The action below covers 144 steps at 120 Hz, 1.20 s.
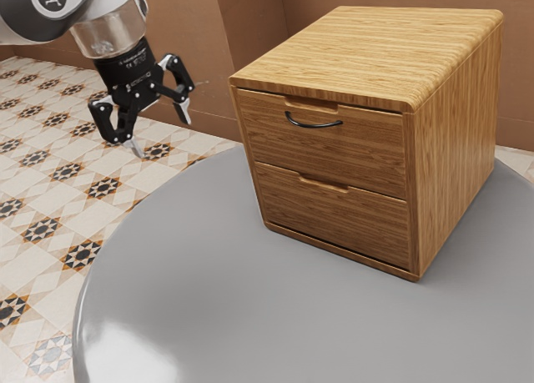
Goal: Pull the drawer handle with one arm to open the drawer
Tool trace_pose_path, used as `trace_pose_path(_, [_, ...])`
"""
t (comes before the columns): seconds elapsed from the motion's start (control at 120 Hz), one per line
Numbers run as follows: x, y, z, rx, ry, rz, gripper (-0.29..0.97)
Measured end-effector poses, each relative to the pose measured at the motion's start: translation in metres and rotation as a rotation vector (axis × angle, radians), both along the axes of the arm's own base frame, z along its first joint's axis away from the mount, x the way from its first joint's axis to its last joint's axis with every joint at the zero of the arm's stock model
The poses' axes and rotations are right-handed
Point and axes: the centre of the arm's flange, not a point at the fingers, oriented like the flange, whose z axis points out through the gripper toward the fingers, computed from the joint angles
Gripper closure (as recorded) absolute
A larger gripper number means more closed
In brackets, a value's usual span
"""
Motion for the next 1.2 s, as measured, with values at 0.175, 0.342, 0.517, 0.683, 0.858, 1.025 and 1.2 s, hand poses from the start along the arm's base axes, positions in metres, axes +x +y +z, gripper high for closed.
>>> trace_pose_path(0.175, [0.001, -0.008, 0.0, -0.004, 0.001, 0.021, 0.02])
trace_pose_path(0.342, [0.002, -0.015, -0.001, -0.008, 0.002, 0.034, 0.02])
trace_pose_path(0.517, [-0.021, -0.017, 0.056, -0.003, -0.102, 0.052, 0.02])
trace_pose_path(0.683, [-0.04, -0.017, 0.094, 0.001, -0.181, 0.074, 0.03])
trace_pose_path(0.858, [-0.027, -0.012, 0.091, 0.001, -0.222, 0.104, 0.03])
trace_pose_path(1.025, [-0.017, -0.022, 0.094, -0.039, -0.303, 0.106, 0.03])
trace_pose_path(1.2, [-0.02, -0.093, 0.04, -0.142, -0.343, -0.001, 0.03])
